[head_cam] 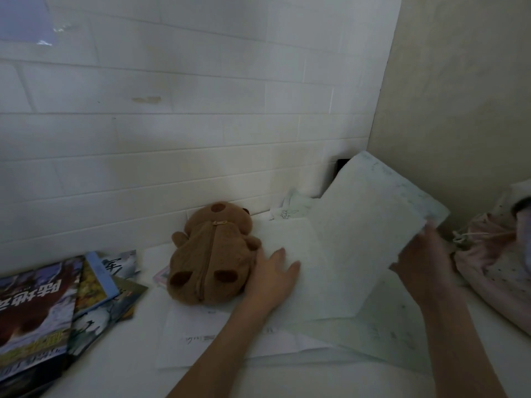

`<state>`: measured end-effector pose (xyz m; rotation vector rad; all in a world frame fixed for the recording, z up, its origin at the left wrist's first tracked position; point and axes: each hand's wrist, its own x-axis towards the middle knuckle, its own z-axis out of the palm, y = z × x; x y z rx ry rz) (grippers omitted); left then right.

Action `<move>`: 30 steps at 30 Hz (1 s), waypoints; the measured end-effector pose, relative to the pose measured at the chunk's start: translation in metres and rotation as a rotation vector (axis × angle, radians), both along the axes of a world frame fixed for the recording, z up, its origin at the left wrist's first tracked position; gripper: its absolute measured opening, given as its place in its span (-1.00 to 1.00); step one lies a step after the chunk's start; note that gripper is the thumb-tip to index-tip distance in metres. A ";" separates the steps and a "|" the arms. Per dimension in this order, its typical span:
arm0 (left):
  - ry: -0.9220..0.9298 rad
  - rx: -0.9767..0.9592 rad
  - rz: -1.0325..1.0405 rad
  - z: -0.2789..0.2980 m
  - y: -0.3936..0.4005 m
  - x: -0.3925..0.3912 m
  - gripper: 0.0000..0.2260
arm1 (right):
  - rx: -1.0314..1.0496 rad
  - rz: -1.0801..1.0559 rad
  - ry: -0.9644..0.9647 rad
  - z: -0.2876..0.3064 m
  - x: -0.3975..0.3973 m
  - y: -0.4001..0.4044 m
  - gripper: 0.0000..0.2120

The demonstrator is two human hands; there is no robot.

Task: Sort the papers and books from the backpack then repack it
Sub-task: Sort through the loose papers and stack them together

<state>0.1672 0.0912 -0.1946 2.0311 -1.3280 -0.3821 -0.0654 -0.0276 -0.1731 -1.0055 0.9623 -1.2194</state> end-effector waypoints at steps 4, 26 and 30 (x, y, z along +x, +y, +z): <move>0.354 -0.364 0.054 0.015 0.000 0.003 -0.81 | -0.341 0.351 0.524 0.019 0.064 0.059 -0.84; 0.985 -0.236 -0.070 0.018 0.010 0.020 -0.21 | -0.147 -0.029 0.415 -0.009 0.059 0.048 -0.77; 0.714 -0.316 0.051 0.015 0.007 0.014 -0.61 | -0.202 -0.246 0.741 -0.002 0.049 0.043 -0.78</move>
